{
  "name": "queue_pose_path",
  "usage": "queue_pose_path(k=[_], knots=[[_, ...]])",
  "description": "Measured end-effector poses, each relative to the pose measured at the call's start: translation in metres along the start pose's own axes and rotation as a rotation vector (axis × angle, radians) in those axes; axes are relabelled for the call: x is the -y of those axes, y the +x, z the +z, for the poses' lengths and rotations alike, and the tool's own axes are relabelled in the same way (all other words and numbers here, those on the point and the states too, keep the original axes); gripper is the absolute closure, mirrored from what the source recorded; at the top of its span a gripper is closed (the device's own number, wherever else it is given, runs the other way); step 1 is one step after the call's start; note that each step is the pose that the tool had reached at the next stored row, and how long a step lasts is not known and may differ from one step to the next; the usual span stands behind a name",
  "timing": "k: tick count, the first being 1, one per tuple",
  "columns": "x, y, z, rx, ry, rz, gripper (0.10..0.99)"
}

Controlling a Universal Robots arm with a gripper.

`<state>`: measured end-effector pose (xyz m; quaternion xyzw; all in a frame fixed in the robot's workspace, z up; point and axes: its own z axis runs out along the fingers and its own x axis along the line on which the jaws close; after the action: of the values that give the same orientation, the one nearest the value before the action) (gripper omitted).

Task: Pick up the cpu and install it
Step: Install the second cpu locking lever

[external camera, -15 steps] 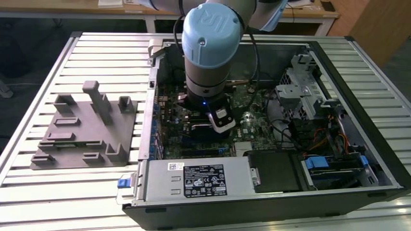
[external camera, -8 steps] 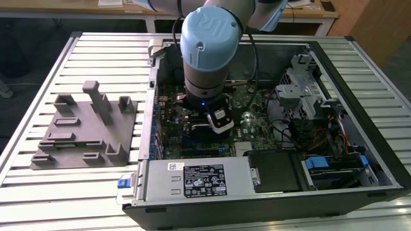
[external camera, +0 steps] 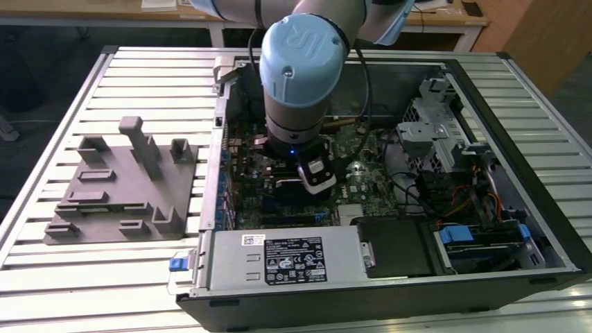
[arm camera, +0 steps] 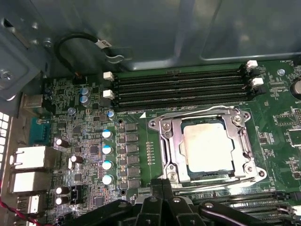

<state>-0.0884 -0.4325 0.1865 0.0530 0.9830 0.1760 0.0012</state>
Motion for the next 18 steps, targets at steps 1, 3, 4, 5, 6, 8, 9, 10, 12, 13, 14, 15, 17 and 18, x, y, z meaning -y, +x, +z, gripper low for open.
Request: queue_pose_path(k=[1,3,4,5,6,8,9,10,12,13,14,15,17,18], knots=[[0.0000,0.0001,0.0002,0.0001,0.000,0.000,0.980],[0.0000,0.0005,0.0005,0.0002,0.000,0.000,0.980],[-0.0001,0.0007,0.0007,0.0002,0.000,0.000,0.980],[-0.0005,0.0011,0.0009,0.0002,0.000,0.000,0.980],[-0.0009,0.0014,0.0012,0.0001,0.000,0.000,0.980],[-0.0025,0.0022,0.0021,0.0003,-0.001,0.000,0.980],[-0.0033,0.0024,0.0024,0.0003,-0.001,0.000,0.980],[-0.0040,0.0026,0.0025,0.0002,0.000,0.000,0.980],[-0.0051,0.0028,0.0029,0.0001,0.000,0.000,0.980],[-0.0054,0.0028,0.0030,0.0002,0.002,0.000,0.980],[-0.0057,0.0029,0.0031,0.0004,0.003,0.000,0.980],[-0.0061,0.0030,0.0033,0.0007,0.005,0.000,0.980],[-0.0074,0.0033,0.0037,0.0008,0.007,0.000,0.980],[-0.0082,0.0034,0.0039,0.0007,0.007,0.000,0.980]])
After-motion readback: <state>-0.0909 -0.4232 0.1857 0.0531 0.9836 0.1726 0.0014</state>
